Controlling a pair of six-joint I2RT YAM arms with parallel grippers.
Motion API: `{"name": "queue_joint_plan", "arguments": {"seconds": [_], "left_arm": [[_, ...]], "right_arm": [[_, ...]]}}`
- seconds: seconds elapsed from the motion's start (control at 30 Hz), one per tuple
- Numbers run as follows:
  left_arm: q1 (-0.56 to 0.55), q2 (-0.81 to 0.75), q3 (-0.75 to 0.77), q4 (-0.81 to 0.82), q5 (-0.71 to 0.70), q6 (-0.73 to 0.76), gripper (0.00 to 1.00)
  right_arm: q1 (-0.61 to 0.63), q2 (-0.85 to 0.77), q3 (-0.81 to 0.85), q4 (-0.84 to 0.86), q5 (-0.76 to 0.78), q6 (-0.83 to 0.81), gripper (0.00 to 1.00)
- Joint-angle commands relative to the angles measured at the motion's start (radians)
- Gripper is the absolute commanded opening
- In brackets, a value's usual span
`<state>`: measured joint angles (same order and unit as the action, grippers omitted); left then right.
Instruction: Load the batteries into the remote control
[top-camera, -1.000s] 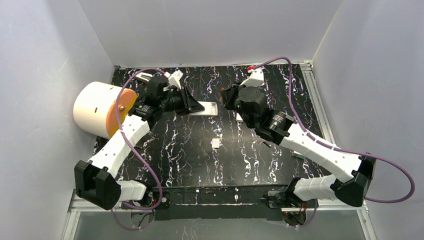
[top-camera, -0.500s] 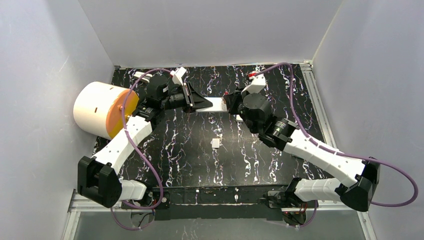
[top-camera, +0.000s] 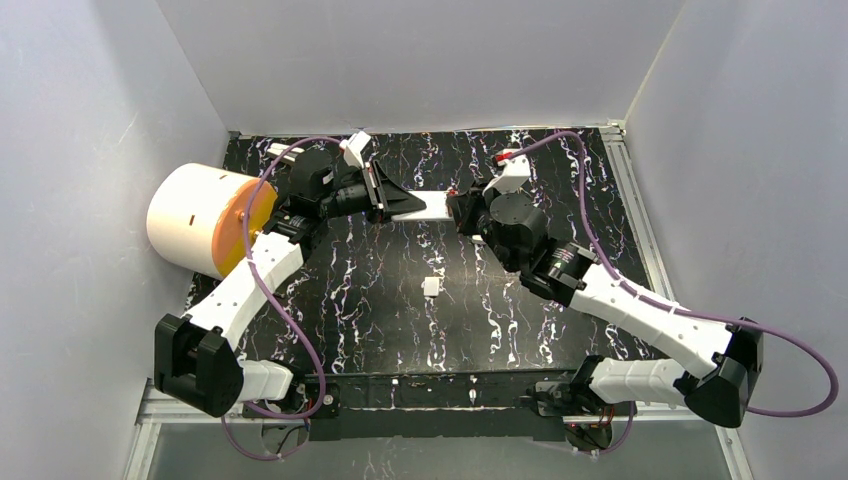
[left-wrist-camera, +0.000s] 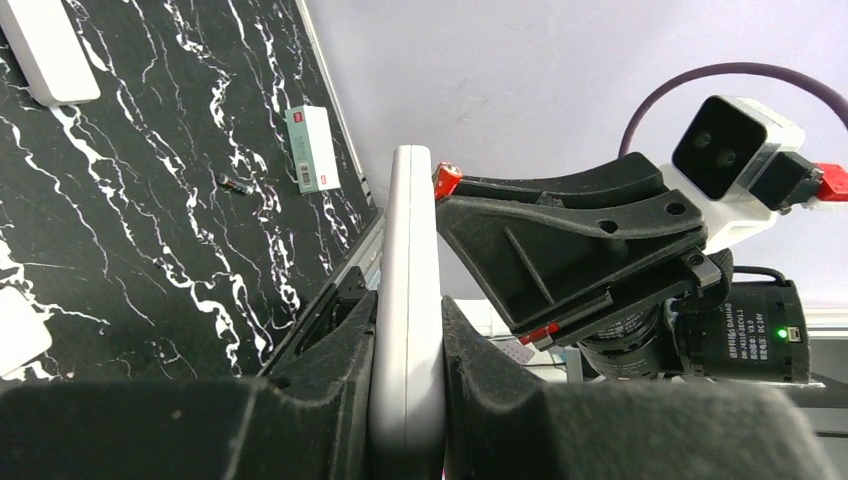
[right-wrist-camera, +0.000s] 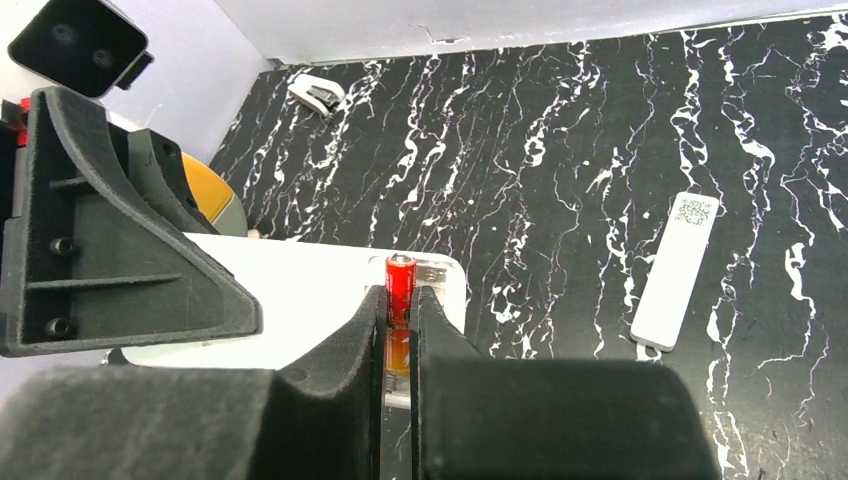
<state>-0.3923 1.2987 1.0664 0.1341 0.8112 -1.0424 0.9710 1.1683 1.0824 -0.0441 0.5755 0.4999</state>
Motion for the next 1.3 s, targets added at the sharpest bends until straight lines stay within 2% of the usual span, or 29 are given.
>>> {"name": "queue_joint_plan", "arguments": {"seconds": [0.0,0.3,0.5,0.73,0.97,1.27], "left_arm": [[0.004,-0.037,-0.005,0.117,0.059,-0.089,0.0],[0.003,-0.039,-0.012,0.23,0.051,-0.167,0.0],[0.004,-0.065,-0.033,0.324,0.035,-0.19,0.0],[0.003,-0.14,-0.068,0.428,0.006,-0.092,0.0],[0.003,-0.208,-0.092,0.494,0.002,0.055,0.0],[0.002,-0.236,-0.11,0.574,-0.067,0.033,0.0]], "right_arm": [[0.003,-0.038,-0.021,0.071,-0.017,0.002,0.01],[0.003,-0.054,-0.044,0.067,-0.084,0.064,0.01],[0.003,-0.069,-0.089,0.047,-0.104,0.041,0.01],[0.002,-0.069,-0.117,0.046,-0.2,-0.053,0.01],[-0.014,-0.061,-0.094,-0.041,-0.285,-0.022,0.01],[-0.021,-0.078,-0.152,-0.038,-0.381,-0.023,0.01]]}}
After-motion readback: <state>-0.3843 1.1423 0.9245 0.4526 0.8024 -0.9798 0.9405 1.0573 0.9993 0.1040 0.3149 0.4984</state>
